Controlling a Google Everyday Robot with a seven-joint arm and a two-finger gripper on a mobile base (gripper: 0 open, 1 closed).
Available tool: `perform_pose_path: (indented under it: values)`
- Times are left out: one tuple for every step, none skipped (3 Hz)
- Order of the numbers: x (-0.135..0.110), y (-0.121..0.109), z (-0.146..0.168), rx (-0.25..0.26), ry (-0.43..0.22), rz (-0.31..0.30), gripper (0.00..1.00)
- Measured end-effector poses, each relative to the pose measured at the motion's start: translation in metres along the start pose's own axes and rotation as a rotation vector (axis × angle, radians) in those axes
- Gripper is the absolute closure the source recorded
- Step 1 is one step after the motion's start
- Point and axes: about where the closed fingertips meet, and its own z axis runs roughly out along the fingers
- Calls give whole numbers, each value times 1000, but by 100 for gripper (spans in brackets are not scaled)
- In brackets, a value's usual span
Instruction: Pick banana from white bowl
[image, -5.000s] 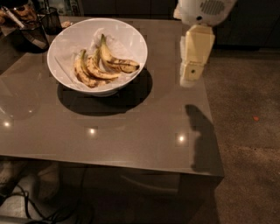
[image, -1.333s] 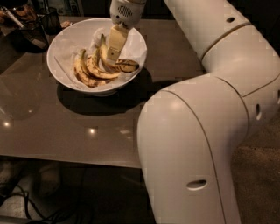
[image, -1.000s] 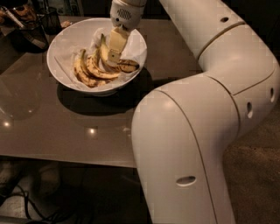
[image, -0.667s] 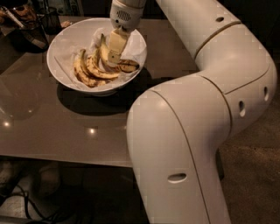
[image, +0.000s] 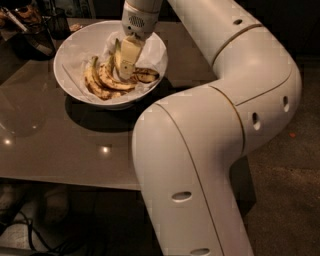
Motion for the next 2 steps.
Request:
perform_pose_path:
  values:
    - [-2,-3,7,-5,11,-2,28]
    - [-2,-6,17,-19,23,0,30]
